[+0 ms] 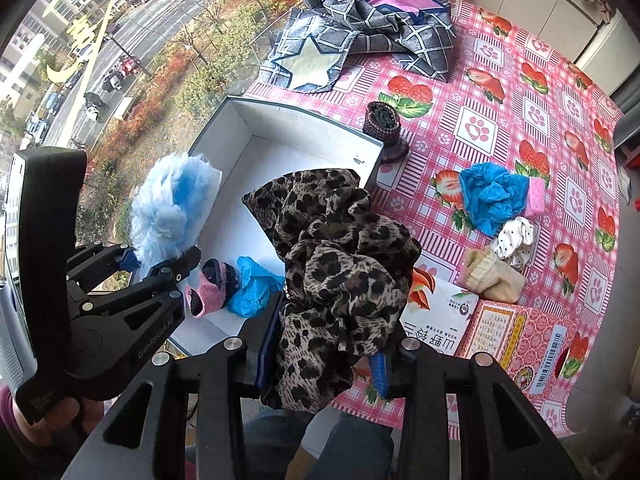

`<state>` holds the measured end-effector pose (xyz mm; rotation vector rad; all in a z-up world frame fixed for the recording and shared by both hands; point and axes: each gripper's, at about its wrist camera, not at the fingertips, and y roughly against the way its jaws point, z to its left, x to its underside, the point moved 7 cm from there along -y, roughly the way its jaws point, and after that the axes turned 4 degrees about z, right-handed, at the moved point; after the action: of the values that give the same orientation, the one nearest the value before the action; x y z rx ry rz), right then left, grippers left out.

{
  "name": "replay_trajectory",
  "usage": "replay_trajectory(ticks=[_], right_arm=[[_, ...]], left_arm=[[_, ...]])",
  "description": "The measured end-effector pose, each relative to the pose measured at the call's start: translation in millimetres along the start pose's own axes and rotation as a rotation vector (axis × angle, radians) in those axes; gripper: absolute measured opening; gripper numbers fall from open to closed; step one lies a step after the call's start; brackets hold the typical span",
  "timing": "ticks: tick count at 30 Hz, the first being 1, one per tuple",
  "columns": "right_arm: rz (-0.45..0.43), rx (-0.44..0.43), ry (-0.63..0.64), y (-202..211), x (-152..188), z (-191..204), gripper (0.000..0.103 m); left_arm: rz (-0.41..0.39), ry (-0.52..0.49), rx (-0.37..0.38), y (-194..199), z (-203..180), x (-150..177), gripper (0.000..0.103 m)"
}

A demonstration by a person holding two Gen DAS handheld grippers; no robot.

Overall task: Organize soft objects
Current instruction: 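Bring both held items over the open white box, then open both grippers to drop the fluffy toy and leopard cloth into the box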

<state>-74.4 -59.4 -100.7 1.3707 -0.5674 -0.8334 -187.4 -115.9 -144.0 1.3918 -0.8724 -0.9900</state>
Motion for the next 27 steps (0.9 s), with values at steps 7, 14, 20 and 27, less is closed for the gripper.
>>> replay_trajectory(ticks=[7, 14, 20, 27], right_arm=[[0.017, -0.020, 0.021, -10, -20, 13, 0.039], [0.024, -0.026, 0.034, -16, -31, 18, 0.039], [0.023, -0.048, 0.041, -18, -37, 23, 0.039], [0.012, -0.072, 0.048, -15, -41, 25, 0.046]], left_arm=[[0.018, 0.023, -0.009, -9, 7, -3, 0.031], [0.038, 0.039, -0.009, -18, 11, -4, 0.031], [0.043, 0.039, -0.001, -20, 11, -6, 0.037], [0.029, 0.057, 0.041, -18, 9, -9, 0.081]])
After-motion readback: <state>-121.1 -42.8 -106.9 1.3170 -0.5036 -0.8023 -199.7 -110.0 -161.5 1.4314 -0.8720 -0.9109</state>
